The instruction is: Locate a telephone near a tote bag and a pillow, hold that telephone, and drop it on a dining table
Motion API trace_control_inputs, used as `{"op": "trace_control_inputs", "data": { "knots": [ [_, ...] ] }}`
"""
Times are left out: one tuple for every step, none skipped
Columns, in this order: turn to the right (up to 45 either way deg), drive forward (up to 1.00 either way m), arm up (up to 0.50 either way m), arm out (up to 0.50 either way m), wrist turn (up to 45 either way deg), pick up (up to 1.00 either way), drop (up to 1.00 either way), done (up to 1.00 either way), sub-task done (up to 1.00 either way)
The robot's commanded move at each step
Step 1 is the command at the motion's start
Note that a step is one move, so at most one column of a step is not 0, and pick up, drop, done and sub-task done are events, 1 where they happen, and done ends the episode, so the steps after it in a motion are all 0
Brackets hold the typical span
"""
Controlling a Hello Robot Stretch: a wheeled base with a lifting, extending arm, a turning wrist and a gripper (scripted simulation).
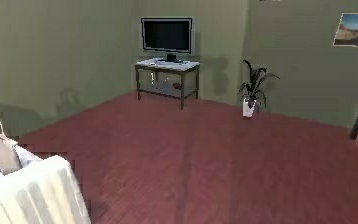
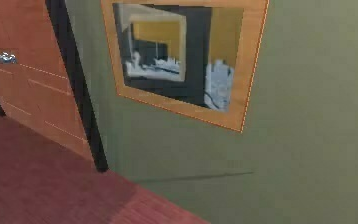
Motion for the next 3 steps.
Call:
{"op": "trace_control_inputs", "data": {
  "knots": [
    [-42.0,0.00,0.00,0.00,0.0,0.00,0.00,0.00,0.00],
    [0.0,0.55,0.00,0.00,0.0,0.00,0.00,0.00,0.00],
    [45.0,0.00,0.00,0.00,0.0,0.00,0.00,0.00,0.00]
  ]
}}
